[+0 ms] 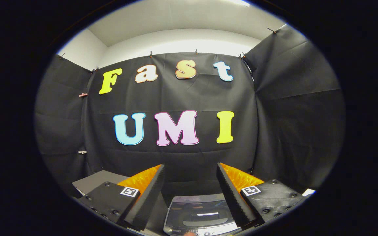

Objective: Put the clothes into the washing machine and then close the washing machine lid.

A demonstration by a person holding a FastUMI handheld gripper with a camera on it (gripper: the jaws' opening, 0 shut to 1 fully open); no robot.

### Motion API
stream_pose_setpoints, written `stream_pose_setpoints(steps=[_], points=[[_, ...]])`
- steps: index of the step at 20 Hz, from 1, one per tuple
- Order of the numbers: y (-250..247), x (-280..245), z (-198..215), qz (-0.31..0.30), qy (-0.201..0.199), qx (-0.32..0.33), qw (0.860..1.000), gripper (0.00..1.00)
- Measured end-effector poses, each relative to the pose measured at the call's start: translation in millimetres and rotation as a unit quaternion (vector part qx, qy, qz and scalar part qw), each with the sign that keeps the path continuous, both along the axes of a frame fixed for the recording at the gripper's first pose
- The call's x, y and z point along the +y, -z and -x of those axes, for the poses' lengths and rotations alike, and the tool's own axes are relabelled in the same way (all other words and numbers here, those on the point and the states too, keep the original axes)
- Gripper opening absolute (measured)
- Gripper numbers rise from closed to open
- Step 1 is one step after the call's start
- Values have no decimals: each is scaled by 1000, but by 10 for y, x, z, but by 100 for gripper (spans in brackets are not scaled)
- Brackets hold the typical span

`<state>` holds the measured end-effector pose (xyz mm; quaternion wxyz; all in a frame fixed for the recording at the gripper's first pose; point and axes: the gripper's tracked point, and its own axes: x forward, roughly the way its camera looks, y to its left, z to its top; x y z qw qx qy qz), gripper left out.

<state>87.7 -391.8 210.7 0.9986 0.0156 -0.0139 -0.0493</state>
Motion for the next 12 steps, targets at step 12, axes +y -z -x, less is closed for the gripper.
stream_pose_setpoints(steps=[12], points=[[-65, 56, 258, 19, 7, 0, 1000, 98]])
